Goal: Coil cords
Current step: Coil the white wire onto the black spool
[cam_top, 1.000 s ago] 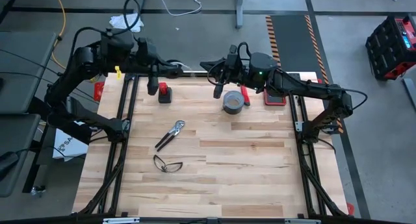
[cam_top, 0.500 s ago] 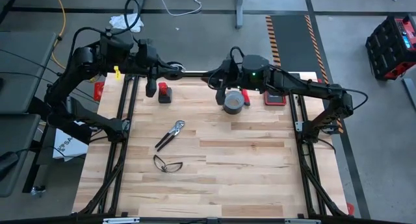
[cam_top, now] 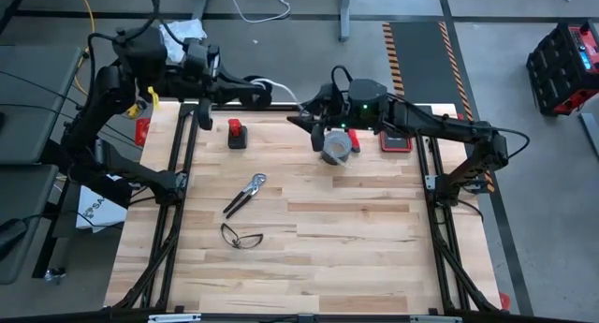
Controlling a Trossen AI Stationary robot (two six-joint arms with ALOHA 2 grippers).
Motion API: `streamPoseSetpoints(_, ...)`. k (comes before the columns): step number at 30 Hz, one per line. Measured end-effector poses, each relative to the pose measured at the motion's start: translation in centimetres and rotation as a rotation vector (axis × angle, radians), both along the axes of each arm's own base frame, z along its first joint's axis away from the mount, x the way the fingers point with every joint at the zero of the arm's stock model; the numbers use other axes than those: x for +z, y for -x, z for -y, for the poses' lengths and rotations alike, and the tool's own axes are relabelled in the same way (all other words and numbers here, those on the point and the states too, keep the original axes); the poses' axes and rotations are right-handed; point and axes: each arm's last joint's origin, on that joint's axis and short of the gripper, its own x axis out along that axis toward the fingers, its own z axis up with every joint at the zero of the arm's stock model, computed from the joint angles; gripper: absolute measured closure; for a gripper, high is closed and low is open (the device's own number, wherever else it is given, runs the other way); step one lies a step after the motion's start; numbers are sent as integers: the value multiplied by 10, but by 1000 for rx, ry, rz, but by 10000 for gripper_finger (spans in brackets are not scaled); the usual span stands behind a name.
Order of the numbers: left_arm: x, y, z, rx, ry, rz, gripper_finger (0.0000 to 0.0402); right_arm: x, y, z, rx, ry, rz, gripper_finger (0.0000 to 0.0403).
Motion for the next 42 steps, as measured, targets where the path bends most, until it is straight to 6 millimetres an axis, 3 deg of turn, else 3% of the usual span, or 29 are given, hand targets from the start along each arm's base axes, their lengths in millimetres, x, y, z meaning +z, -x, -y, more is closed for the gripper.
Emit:
streamPoseSetpoints(7, 4, 0, 0, -6, 25, 43, 402, -4, -1, -8, 18, 10, -43, 247)
streamPoseSetpoints(24, 12, 2, 1, -14, 38, 103, 401, -1, -1, -7, -4, 68, -24, 247)
streamPoseSetpoints(32, 9, 3, 1, -10, 37, 70, 401, -1, -1, -7, 1, 104, -31, 273)
streamPoseSetpoints(42, 8, 6, 2, 9, 40, 60, 401, -2, -1, -5, -49, 118, -37, 277)
